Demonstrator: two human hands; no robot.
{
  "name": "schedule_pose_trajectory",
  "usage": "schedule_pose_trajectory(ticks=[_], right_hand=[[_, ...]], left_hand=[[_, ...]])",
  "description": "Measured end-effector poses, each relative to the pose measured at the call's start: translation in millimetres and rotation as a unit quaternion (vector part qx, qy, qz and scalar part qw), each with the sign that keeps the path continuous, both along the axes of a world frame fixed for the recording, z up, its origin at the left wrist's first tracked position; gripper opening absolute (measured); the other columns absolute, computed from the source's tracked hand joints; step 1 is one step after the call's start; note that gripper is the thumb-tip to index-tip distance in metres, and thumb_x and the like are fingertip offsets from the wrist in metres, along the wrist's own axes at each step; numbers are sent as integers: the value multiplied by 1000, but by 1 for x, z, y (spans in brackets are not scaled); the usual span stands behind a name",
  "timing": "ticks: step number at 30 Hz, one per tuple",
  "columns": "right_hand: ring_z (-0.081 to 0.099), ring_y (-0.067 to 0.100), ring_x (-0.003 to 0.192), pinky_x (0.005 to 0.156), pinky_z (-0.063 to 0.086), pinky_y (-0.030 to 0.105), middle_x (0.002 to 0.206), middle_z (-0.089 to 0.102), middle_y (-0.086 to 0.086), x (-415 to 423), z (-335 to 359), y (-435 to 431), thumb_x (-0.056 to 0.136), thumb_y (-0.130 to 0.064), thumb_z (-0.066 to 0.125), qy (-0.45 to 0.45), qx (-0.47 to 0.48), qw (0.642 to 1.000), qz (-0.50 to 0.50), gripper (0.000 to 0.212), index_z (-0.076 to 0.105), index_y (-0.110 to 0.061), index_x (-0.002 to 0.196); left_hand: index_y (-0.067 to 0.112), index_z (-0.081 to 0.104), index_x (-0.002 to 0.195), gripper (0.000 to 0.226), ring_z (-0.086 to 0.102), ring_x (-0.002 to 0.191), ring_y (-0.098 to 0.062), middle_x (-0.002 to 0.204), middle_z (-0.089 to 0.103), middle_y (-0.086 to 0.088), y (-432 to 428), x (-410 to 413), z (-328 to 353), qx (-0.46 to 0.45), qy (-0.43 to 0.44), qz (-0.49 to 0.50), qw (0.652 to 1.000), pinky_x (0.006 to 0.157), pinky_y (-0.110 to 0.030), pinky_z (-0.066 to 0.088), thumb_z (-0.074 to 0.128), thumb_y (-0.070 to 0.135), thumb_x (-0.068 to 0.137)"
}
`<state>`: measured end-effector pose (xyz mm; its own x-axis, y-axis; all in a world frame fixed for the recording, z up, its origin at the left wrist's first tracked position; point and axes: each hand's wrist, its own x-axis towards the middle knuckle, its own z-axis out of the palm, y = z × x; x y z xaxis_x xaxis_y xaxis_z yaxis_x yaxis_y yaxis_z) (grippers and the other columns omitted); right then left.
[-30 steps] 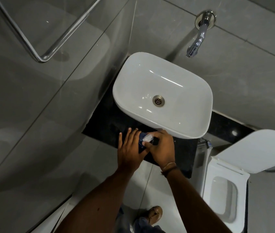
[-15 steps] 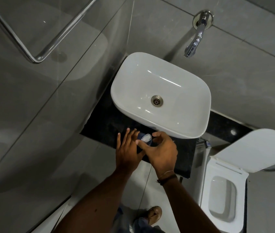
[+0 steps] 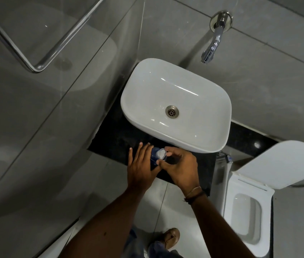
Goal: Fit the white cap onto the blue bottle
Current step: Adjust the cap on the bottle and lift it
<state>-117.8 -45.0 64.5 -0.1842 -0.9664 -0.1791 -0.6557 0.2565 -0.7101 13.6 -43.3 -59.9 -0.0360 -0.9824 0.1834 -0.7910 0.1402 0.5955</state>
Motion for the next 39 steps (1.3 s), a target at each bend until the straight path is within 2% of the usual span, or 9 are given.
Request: schedule_pose_trajectory(ticks=[2, 7, 11, 13, 16, 18, 23, 32, 39], right_hand=[[73, 2, 100, 95, 59, 22, 109, 79, -12, -3, 1, -3, 72, -24, 95, 5, 5, 1000, 16, 47, 80, -26, 117], [72, 5, 102, 97, 61, 27, 110, 78, -11, -5, 5, -6, 72, -23, 95, 0, 14, 1000, 27, 46, 80, -25, 116], [68, -11, 95, 90, 55, 14, 102, 71, -24, -7, 6, -4, 65, -35, 97, -20, 32, 999, 26, 58, 78, -28, 120], [71, -1, 101, 93, 57, 19, 108, 75, -14, -11, 3, -1, 65, -41, 96, -83, 50, 995, -25, 66, 76, -24, 126], [75, 19, 111, 97, 62, 37, 115, 79, -1, -10, -7, 5, 91, -35, 79, -211, 91, 963, -139, 37, 76, -23, 125], [75, 24, 112, 87, 63, 33, 115, 79, 0, -5, -13, 8, 103, -31, 65, -274, 127, 935, -188, 16, 77, -31, 114], [75, 17, 103, 79, 59, 25, 123, 78, 7, 2, -27, 7, 108, -25, 55, -325, 173, 905, -211, 21, 74, -27, 115], [72, 27, 119, 85, 62, 28, 130, 75, 14, 5, -44, 2, 108, -22, 54, -362, 170, 885, -240, 29, 71, -13, 129], [74, 17, 106, 73, 63, 20, 118, 77, 7, 50, -40, -32, 107, -20, 56, -406, 184, 868, -218, 25, 74, -14, 123]], left_hand=[[7, 57, 143, 67, 42, 149, -26, 149, 60, -9, 0, 0, -1, -1, 4, -3, 1000, 126, -56, 22, 56, 54, 95], [8, 57, 143, 69, 43, 149, -27, 149, 60, -9, 0, 1, -1, -3, 4, -8, 1000, 126, -57, 24, 57, 57, 95], [6, 58, 142, 63, 45, 147, -29, 146, 62, -11, 1, 0, 2, -2, 12, -2, 1000, 122, -58, 31, 59, 47, 94], [7, 59, 141, 64, 49, 144, -29, 144, 63, -11, 1, -1, 6, 10, 37, 5, 999, 120, -55, 37, 58, 50, 94], [11, 55, 145, 81, 54, 134, -27, 143, 61, -8, 4, -1, 15, 65, 91, 14, 994, 108, -43, 48, 75, 61, 84], [13, 52, 146, 88, 55, 131, -26, 143, 59, -7, 6, -1, 20, 99, 124, 27, 987, 98, -39, 54, 81, 61, 78], [18, 56, 141, 84, 61, 119, -21, 133, 61, -1, 6, -3, 27, 129, 175, 45, 975, 85, -28, 52, 85, 58, 74], [14, 55, 141, 77, 62, 118, -20, 133, 62, -4, 6, -1, 30, 114, 189, 32, 975, 87, -26, 51, 81, 55, 80], [20, 52, 143, 78, 59, 124, -20, 138, 59, 0, -18, 45, 35, 95, 185, 80, 975, 93, -31, 51, 82, 54, 80]])
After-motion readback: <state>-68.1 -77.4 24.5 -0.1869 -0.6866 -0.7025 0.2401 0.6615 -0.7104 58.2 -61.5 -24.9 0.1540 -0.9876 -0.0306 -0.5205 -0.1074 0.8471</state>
